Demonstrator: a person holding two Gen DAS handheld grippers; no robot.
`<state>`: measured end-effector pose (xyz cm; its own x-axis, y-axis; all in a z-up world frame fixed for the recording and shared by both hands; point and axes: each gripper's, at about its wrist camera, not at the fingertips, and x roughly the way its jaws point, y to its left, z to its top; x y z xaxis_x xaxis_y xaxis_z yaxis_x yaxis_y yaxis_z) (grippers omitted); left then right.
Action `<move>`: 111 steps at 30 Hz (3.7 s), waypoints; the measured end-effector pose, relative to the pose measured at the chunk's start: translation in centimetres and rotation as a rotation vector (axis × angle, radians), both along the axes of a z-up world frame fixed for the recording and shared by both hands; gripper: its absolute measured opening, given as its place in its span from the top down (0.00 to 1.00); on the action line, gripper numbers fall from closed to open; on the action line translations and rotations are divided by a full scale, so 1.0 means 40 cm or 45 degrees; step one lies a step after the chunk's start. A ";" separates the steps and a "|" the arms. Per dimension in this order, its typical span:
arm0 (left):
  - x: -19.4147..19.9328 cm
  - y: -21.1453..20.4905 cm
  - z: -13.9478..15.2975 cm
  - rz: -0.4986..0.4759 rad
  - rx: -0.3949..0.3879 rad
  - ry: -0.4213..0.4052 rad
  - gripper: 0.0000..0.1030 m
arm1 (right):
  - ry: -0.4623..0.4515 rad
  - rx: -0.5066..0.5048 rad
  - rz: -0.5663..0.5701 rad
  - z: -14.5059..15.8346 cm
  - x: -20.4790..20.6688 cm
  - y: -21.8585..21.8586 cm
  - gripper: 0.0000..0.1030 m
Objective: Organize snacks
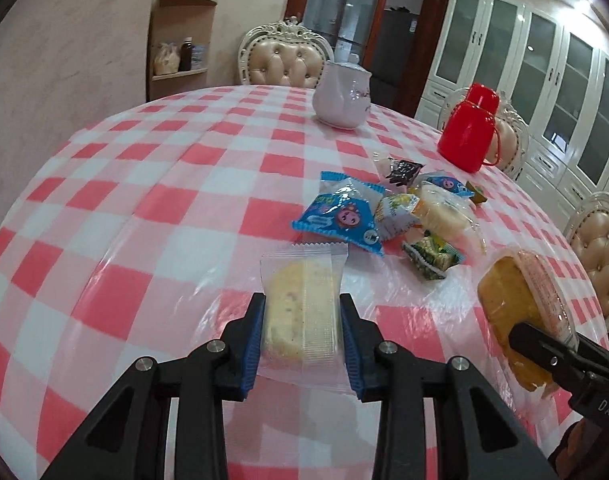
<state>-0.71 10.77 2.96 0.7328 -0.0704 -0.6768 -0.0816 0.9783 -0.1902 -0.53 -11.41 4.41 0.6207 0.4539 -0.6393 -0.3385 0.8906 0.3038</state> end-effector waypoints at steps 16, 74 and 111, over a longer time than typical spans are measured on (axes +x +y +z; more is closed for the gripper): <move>-0.129 0.048 0.021 0.066 0.012 -0.037 0.64 | 0.004 0.020 0.091 -0.009 -0.022 0.047 0.50; -0.656 0.595 0.006 0.895 0.167 0.156 0.30 | 0.024 -0.012 1.214 -0.024 -0.465 0.784 0.28; 0.387 -0.057 -0.056 -0.035 -0.051 0.212 0.22 | 0.064 -0.036 -0.045 -0.042 0.063 -0.074 0.21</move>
